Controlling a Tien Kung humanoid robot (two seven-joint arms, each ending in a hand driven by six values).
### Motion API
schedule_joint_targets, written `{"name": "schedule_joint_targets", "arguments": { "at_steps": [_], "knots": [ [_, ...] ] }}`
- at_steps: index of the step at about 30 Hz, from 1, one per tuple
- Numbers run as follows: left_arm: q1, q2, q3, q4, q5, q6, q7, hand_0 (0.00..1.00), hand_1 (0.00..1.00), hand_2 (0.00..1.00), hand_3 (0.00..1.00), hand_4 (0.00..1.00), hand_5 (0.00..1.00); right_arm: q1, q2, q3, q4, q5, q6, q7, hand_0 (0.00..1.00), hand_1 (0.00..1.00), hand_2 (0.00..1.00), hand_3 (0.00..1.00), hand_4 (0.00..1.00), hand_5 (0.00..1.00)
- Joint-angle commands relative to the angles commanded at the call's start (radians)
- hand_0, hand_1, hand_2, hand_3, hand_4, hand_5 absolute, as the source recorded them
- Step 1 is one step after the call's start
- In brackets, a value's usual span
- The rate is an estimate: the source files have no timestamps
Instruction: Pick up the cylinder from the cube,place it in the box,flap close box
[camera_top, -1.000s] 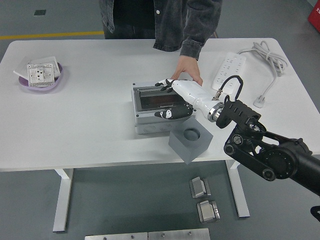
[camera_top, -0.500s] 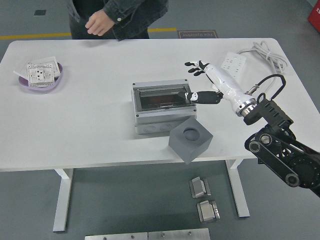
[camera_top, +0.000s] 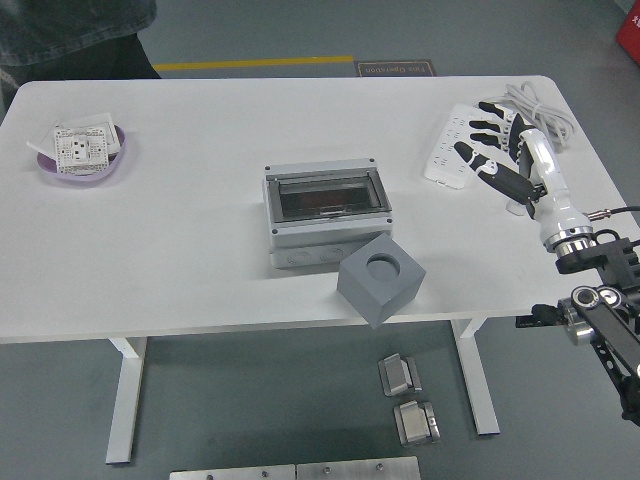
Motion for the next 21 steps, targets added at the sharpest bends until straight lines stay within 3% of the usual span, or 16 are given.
{"name": "schedule_joint_targets", "arguments": {
  "at_steps": [10, 11, 21],
  "knots": [
    [0.022, 0.007, -0.014, 0.0, 0.013, 0.0, 0.001, 0.7, 0.683, 0.507, 0.716, 0.728, 0.312, -0.019, -0.001, 0.007, 0.007, 0.279, 0.022, 0.025, 0.794, 0.711, 0.737, 0.795, 0.937, 0.537],
    [0.026, 0.008, -0.016, 0.001, 0.015, 0.0, 0.001, 0.7, 0.683, 0.511, 0.716, 0.73, 0.313, -0.022, -0.002, 0.007, 0.007, 0.297, 0.022, 0.026, 0.793, 0.711, 0.736, 0.79, 0.936, 0.645],
    [0.06, 0.019, -0.041, 0.002, 0.033, -0.001, 0.003, 0.7, 0.684, 0.512, 0.717, 0.732, 0.315, -0.04, -0.002, 0.017, 0.006, 0.345, 0.024, 0.033, 0.792, 0.71, 0.732, 0.787, 0.933, 0.679]
  ]
}}
